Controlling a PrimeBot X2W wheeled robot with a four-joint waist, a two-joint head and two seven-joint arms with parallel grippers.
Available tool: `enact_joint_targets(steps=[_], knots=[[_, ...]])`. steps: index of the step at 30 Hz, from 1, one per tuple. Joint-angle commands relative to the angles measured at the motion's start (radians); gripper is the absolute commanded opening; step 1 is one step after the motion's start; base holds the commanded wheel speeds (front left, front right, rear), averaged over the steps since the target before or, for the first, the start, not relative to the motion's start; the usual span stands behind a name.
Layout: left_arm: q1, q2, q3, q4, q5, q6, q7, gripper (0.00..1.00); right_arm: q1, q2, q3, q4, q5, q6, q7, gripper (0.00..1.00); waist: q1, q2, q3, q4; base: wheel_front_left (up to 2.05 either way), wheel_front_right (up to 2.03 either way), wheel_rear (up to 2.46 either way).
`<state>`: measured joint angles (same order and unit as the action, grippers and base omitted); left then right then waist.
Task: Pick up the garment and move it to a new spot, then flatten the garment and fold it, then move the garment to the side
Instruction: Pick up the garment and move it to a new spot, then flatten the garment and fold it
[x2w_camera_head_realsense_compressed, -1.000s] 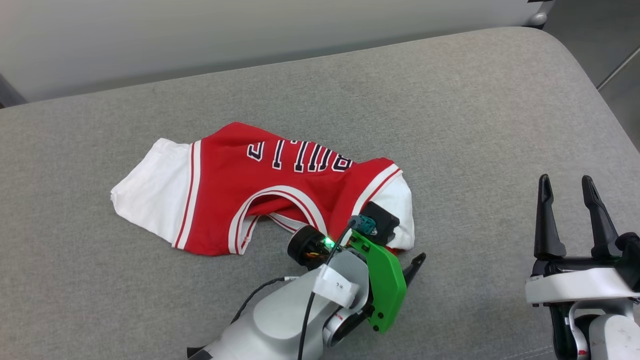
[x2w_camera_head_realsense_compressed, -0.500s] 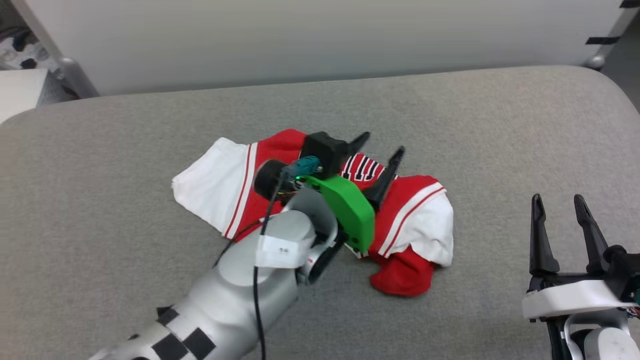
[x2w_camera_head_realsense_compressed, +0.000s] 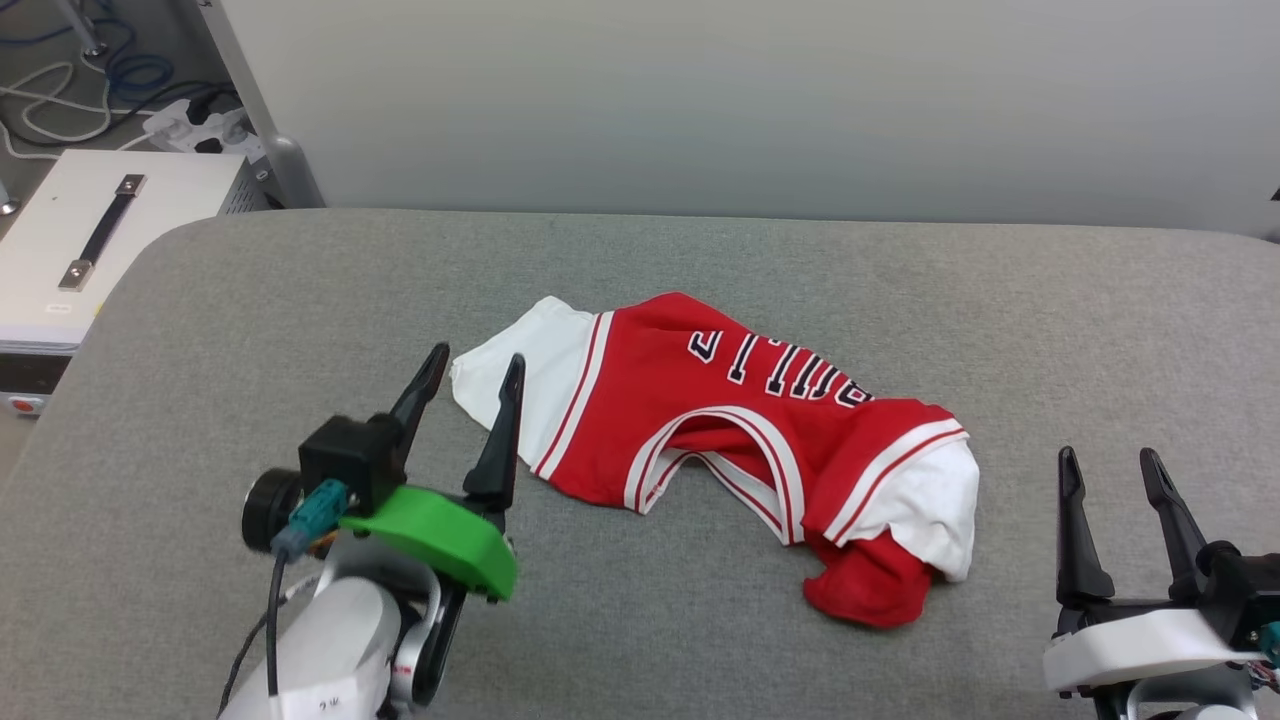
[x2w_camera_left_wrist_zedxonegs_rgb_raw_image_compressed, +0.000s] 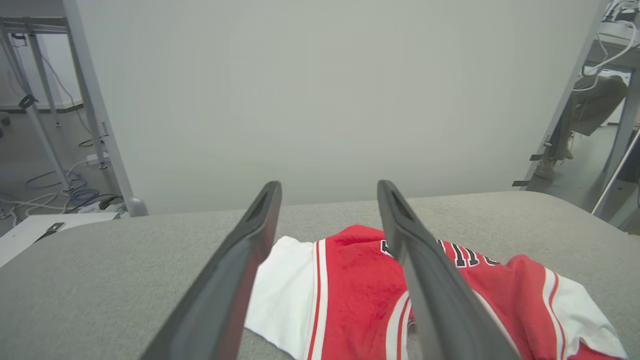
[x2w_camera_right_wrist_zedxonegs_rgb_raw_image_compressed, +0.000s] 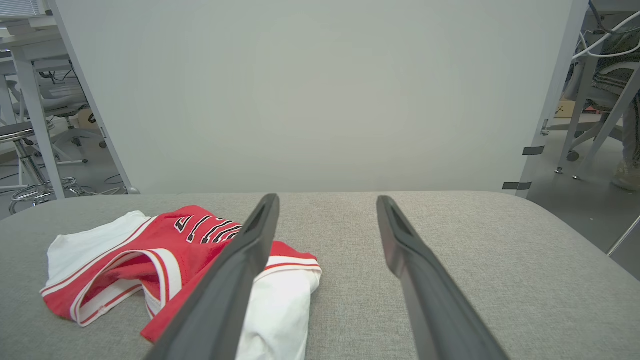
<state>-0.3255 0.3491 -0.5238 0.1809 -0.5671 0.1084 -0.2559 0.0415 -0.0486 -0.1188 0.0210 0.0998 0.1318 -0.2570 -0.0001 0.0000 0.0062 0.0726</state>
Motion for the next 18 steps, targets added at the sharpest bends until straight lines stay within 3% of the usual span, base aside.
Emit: enact_joint_targets(steps=[1,9,18], knots=[[0.056,-0.013,0.033,-0.018,0.028,-0.013,-0.006,1.0,0.015,-0.002,0.004,0.002,-0.002,-0.001,-0.005,1.0,0.0001,0.0,-0.006,0.011,0.0,0.0,0.0],[0.232,-0.129,0.197,-0.064,0.152,-0.081,-0.006,1.0,0.03,-0.002,0.012,0.011,0.004,-0.001,-0.005,1.0,0.0001,0.0,-0.004,0.01,0.0,0.0,0.0],[0.262,-0.219,0.301,-0.043,0.247,-0.17,-0.006,1.0,0.028,-0.002,0.016,0.016,0.006,-0.001,-0.005,1.0,0.0001,0.0,-0.003,0.0,0.0,0.0,0.0]])
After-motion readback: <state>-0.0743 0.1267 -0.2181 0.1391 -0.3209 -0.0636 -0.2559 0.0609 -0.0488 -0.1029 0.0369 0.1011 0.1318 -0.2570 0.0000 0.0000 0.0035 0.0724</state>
